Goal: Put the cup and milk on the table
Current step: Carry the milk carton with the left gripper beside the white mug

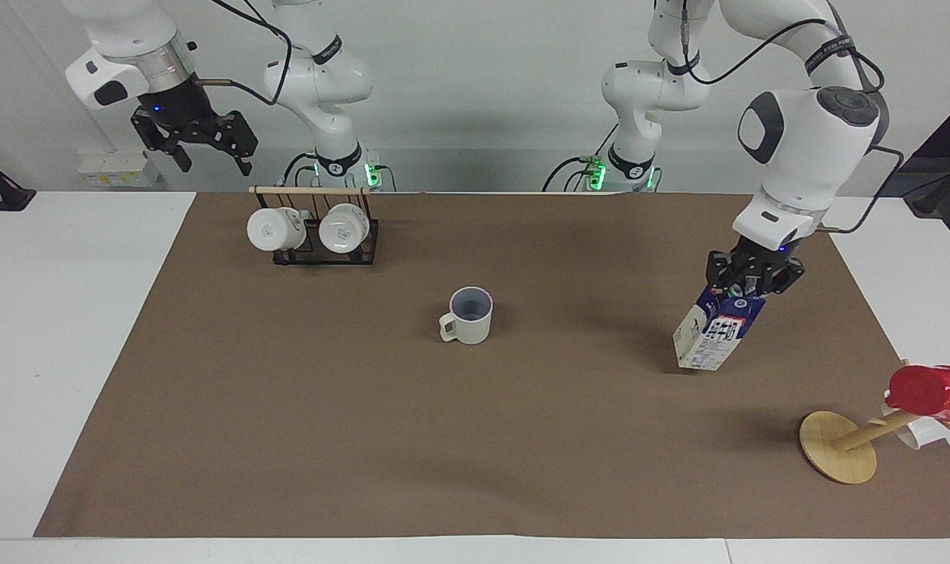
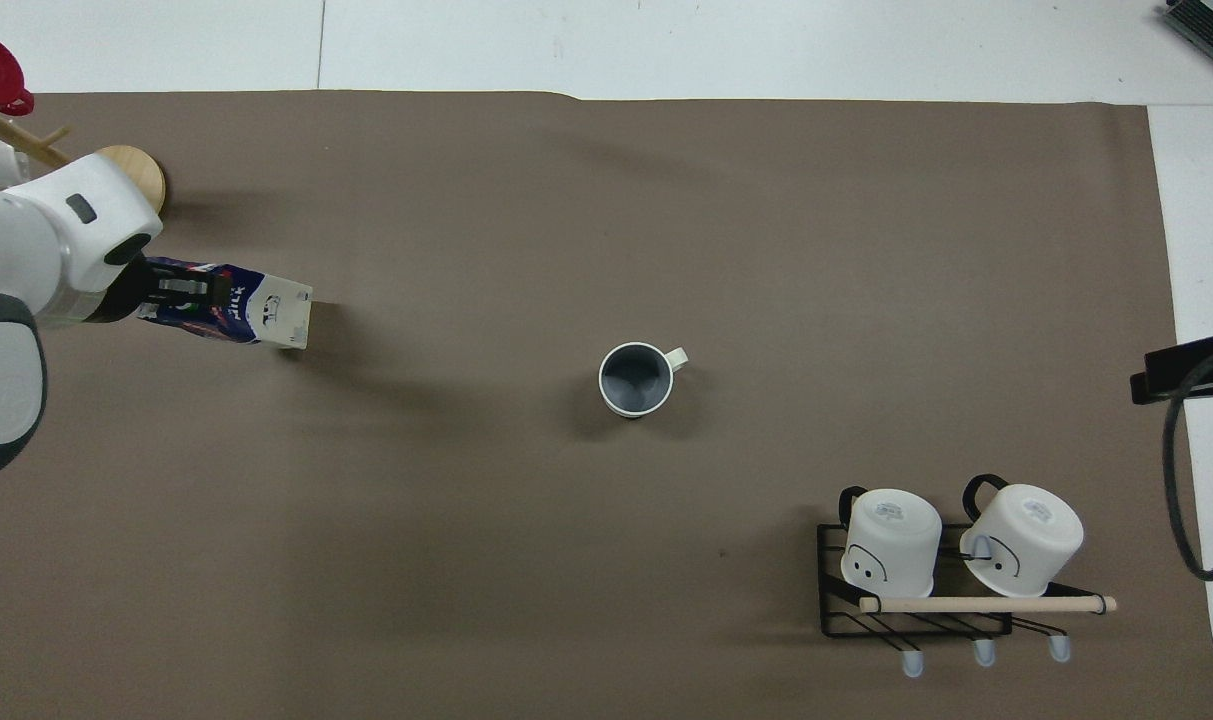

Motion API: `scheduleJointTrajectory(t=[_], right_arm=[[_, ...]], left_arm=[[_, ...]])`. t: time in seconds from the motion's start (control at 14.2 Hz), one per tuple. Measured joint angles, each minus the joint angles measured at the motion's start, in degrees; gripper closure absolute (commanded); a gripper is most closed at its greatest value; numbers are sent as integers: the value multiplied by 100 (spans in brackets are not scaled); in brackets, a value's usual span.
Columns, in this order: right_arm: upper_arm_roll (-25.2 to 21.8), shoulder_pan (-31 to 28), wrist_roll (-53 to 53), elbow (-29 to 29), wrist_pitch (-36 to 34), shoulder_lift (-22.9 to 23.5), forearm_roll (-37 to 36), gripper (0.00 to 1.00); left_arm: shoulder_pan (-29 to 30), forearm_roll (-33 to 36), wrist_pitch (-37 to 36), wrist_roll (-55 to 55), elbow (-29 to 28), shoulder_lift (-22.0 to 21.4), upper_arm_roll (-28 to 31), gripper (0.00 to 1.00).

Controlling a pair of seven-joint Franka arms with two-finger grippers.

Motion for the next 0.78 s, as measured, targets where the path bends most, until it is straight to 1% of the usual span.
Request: scheduleJointTrajectory(t=[0.07, 0.21, 0.35, 0.42, 0.64, 0.78], right_arm=[[-1, 0, 0, 1, 0, 0, 0, 0], [-5, -1, 0, 1, 0, 0, 0, 0], [-5, -1, 0, 1, 0, 0, 0, 0], [-5, -1, 0, 1, 0, 0, 0, 0], [-5, -1, 0, 1, 0, 0, 0, 0], [-5, -1, 0, 2, 0, 0, 0, 0]], left_arm=[[-176, 0, 0, -331, 47, 5, -6, 86], [-549, 0, 0, -1027, 165, 40, -20, 87], [-973, 0, -19, -1781, 350, 115, -32, 94], [-1171, -2, -63, -2076, 490, 188, -40, 95], [-1686, -6, -374, -2836, 1066, 550, -49, 95], [-1981, -5, -440, -3245, 1226, 842, -48, 95]])
